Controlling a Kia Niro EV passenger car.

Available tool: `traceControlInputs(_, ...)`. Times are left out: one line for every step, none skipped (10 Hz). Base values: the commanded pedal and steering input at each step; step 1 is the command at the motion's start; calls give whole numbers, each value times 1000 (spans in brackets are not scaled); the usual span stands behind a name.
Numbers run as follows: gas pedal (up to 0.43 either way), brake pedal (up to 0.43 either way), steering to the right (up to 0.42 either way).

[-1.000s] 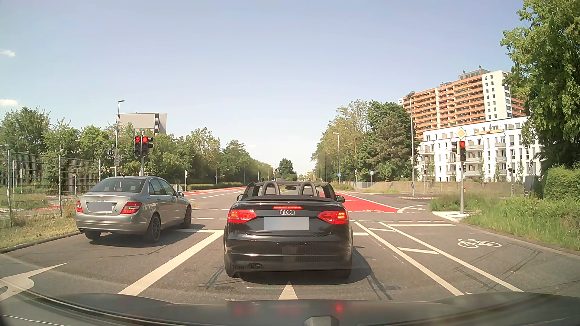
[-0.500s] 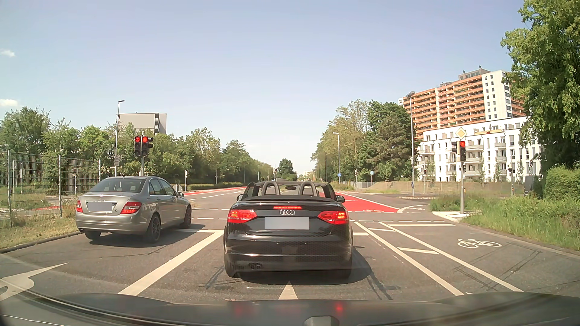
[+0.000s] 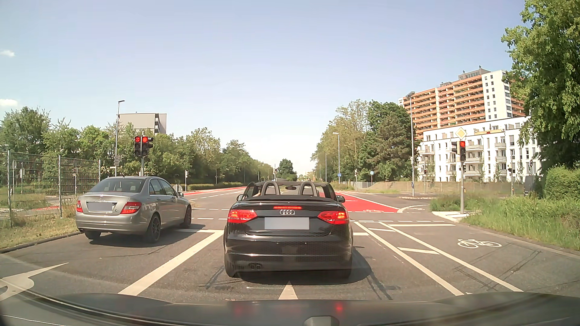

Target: Follow the waypoints while adhering to traffic rules and regulations

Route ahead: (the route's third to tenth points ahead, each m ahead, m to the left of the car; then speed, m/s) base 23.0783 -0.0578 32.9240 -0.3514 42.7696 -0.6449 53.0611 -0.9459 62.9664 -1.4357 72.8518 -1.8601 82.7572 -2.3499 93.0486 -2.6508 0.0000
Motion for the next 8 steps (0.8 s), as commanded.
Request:
traceControlInputs(0,354,-2)
traceControlInputs(0,354,-2)
traceControlInputs(0,354,-2)
traceControlInputs(0,354,-2)
traceControlInputs(0,354,-2)
traceControlInputs(0,354,-2)
traceControlInputs(0,354,-2)
traceControlInputs(0,354,-2)
